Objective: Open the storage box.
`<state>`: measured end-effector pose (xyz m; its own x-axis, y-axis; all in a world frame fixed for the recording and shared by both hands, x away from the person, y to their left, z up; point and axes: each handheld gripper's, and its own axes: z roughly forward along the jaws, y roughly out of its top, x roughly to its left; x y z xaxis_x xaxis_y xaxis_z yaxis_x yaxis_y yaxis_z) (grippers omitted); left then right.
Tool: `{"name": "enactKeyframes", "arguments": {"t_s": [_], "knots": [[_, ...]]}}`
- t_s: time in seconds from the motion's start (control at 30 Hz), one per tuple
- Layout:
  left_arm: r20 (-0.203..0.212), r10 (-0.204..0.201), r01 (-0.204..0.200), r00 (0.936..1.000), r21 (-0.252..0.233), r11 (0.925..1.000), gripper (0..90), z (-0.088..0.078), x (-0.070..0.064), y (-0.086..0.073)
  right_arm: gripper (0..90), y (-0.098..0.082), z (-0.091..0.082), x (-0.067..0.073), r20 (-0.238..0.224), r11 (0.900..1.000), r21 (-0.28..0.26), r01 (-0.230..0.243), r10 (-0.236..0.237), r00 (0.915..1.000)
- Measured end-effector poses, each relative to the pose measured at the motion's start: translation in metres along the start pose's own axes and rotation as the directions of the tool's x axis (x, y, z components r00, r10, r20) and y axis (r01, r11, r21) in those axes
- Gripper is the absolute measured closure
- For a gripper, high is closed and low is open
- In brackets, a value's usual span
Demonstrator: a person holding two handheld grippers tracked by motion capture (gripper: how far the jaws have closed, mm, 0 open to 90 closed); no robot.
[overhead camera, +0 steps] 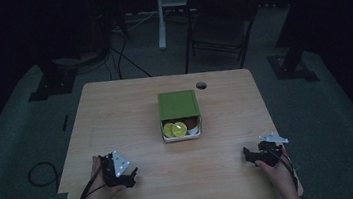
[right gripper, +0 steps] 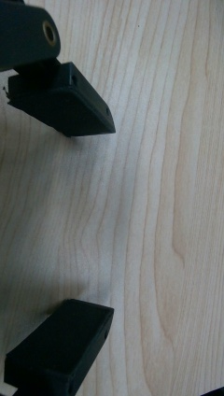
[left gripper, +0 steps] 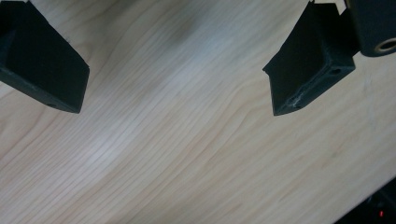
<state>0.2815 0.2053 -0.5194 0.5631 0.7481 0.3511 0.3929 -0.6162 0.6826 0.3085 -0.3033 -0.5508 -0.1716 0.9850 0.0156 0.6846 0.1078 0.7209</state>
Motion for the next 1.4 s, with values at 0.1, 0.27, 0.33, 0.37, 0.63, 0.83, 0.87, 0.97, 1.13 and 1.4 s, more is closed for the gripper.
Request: {"name": "enactKeyframes", "arguments": {"t_s": [0.1,0.27,0.33,0.37,0.63,0.83,0.87,0.97,1.13,1.4], "knots": [[0.000,0.039,-0.039,0.9993,-0.015,0.9991,5.4,0.002,-0.007,0.008,10.7,0.000,0.000,0.000,0.000,1.000,0.000,0.000,0.000,1.0000],[0.004,0.121,-0.121,0.9926,-0.033,0.9921,5.4,0.008,-0.023,0.021,10.7,0.000,0.000,0.000,0.000,1.000,0.000,0.001,-0.001,1.0000],[0.006,0.130,-0.129,0.9915,-0.039,0.9908,5.4,0.009,-0.025,0.024,10.7,0.000,0.000,0.000,0.000,1.000,0.000,0.001,-0.001,1.0000],[0.004,0.138,-0.137,0.9905,-0.043,0.9896,5.4,0.010,-0.027,0.026,10.7,0.000,0.000,0.000,0.000,1.000,0.000,0.001,-0.001,1.0000],[-0.003,0.208,-0.207,0.9782,-0.076,0.9753,5.4,0.014,-0.042,0.042,10.7,0.000,0.000,0.000,0.000,1.000,0.000,0.001,-0.001,1.0000],[-0.003,0.273,-0.271,0.9621,-0.109,0.9563,5.5,0.017,-0.056,0.054,10.6,0.000,0.000,0.000,0.000,1.000,0.000,0.002,-0.002,1.0000],[-0.004,0.279,-0.277,0.9603,-0.115,0.9539,5.5,0.017,-0.058,0.056,10.6,0.000,0.000,0.000,0.000,1.000,0.000,0.002,-0.002,1.0000],[-0.013,0.315,-0.314,0.9490,-0.120,0.9416,5.5,0.019,-0.065,0.060,10.7,0.000,0.000,0.000,0.000,1.000,0.000,0.001,-0.001,1.0000],[-0.012,0.350,-0.348,0.9367,-0.142,0.9267,5.6,0.020,-0.073,0.068,10.7,0.000,0.000,0.000,-0.001,1.000,0.000,0.001,-0.001,1.0000],[-0.027,0.418,-0.416,0.9081,-0.175,0.8924,6.3,0.021,-0.087,0.080,10.7,0.000,0.000,0.000,-0.001,1.000,0.000,0.001,-0.001,1.0000]]}}
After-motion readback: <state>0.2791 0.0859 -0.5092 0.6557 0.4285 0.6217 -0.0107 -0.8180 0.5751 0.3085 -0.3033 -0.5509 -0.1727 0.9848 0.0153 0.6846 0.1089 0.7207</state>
